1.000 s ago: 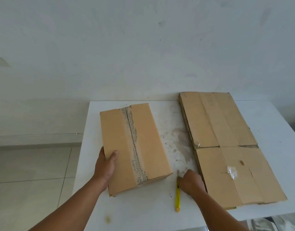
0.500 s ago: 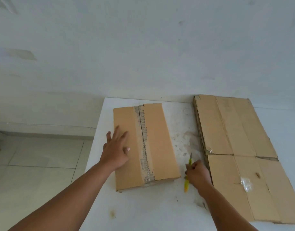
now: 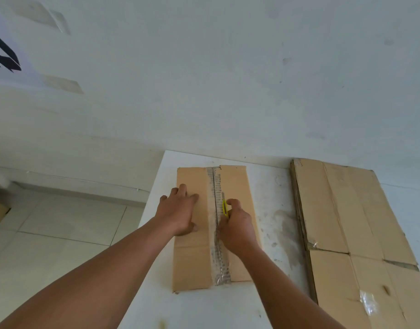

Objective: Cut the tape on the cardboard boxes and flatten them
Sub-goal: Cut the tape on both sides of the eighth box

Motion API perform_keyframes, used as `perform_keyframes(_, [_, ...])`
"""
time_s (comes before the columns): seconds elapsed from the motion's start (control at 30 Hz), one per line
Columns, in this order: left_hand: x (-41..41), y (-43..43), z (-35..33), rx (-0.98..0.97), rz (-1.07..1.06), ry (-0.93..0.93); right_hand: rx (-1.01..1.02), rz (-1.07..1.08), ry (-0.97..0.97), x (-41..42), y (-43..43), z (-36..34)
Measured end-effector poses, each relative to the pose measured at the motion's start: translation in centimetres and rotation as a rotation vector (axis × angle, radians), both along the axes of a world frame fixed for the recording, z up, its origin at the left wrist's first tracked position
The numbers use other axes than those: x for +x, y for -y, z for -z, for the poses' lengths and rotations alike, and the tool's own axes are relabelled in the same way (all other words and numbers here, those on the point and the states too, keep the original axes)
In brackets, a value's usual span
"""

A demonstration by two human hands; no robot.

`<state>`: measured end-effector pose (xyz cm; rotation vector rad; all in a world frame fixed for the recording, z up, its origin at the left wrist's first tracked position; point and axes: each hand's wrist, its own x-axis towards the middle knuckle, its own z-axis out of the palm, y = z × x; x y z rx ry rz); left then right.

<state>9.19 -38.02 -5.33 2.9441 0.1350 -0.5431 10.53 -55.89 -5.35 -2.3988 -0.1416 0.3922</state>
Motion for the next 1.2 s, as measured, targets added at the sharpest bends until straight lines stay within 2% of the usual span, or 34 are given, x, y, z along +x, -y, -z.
perform_keyframes(0.27, [1.3,-0.6,1.0,-0.151,0.033,-0.077,-0.154,-0.109,0.103,2.9,-3.5,0.1])
perform_keyframes(0.57, [1.6,-1.4,1.3,-0.215,0.061,-0.08,-0.332,-0.118,0.087,5.9,-5.6,-0.7])
perform_keyframes(0.97, [1.7,-1.7,1.2,-0.194,0.123,-0.107,-0.492,-0.127,0.007,6.6,-7.7,-1.9])
perform_keyframes(1.2, [1.7,-1.9,1.3,-0.191,0.134,-0.118,-0.588,-0.16,-0.053,3.0,-6.2,-1.7])
